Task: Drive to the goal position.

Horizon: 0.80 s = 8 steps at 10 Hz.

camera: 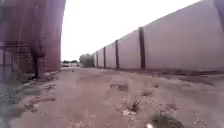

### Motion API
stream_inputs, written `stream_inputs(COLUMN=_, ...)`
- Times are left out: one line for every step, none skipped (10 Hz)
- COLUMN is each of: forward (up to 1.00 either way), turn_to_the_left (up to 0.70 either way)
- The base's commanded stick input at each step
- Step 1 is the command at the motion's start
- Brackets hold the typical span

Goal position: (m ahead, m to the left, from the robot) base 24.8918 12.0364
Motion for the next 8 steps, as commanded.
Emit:
stream_inputs(forward=1.00, turn_to_the_left=0.40)
stream_inputs(forward=1.00, turn_to_the_left=0.40)
stream_inputs(forward=1.00, turn_to_the_left=0.40)
stream_inputs(forward=1.00, turn_to_the_left=0.30)
stream_inputs(forward=1.00, turn_to_the_left=0.00)
stream_inputs(forward=1.00, turn_to_the_left=0.00)
stream_inputs(forward=1.00, turn_to_the_left=0.00)
stream_inputs(forward=1.00, turn_to_the_left=0.00)
